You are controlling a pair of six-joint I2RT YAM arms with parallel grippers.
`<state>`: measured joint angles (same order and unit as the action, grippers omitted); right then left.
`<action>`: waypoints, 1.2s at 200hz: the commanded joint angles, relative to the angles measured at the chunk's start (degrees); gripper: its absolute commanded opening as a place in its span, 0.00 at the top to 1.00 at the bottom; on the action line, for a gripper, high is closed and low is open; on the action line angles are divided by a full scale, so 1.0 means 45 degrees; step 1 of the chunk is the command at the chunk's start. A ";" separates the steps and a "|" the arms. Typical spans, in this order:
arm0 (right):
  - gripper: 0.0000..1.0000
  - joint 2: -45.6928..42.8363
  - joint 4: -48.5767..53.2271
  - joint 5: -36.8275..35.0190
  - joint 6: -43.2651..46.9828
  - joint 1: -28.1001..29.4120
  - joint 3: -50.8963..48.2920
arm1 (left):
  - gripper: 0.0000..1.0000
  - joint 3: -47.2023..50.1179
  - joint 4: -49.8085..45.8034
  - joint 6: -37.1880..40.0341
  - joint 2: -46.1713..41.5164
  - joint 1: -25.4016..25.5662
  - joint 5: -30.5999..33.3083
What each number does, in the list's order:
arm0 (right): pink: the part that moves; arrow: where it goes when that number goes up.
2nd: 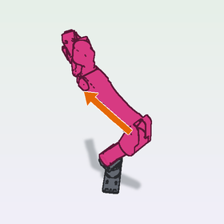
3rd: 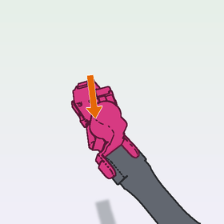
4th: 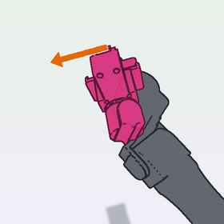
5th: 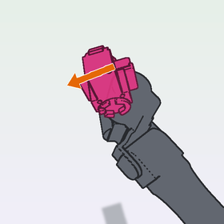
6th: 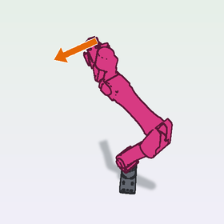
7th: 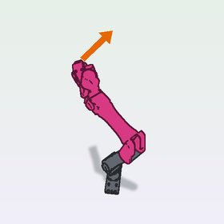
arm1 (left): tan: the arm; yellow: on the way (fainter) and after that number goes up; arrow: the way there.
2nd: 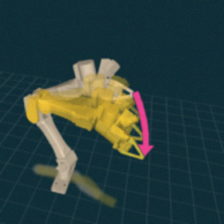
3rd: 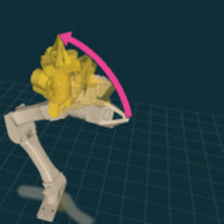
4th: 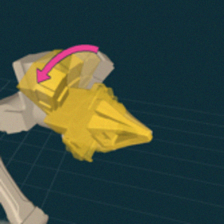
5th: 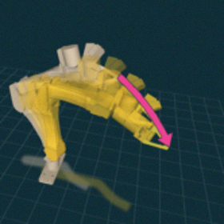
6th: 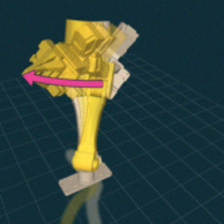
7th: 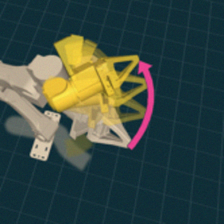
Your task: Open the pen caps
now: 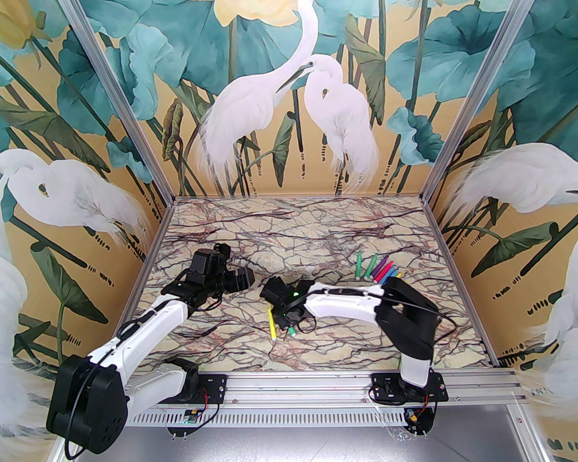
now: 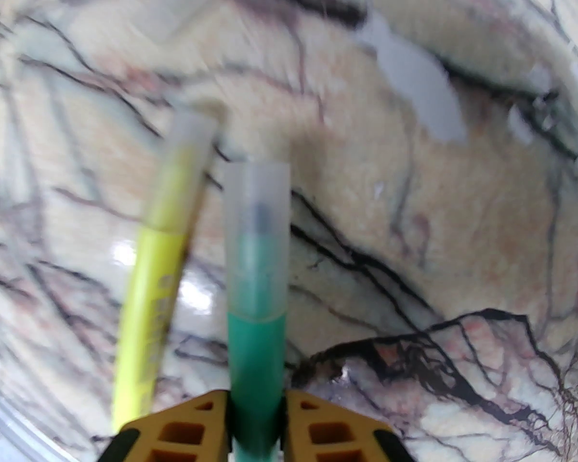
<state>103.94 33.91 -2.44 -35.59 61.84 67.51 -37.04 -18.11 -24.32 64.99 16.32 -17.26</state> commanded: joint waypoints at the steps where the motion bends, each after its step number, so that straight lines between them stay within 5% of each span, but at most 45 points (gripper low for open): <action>1: 0.79 -0.1091 -0.0991 0.0208 0.0308 -0.0310 -0.0611 | 0.23 0.0259 0.1243 -0.0304 0.0200 -0.0093 -0.1922; 107: 0.79 -0.3890 -0.3461 0.0679 0.1279 -0.1158 -0.2598 | 0.27 0.0161 0.4046 -0.1527 0.1162 0.0581 -0.5754; 240: 0.80 -0.4514 -0.4146 0.1278 0.1660 -0.1151 -0.2412 | 0.45 -0.0265 0.5430 -0.2419 0.2095 0.1377 -0.6507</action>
<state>85.71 17.02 1.91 -29.65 56.86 56.49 -36.38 4.54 -34.52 73.67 22.15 -44.77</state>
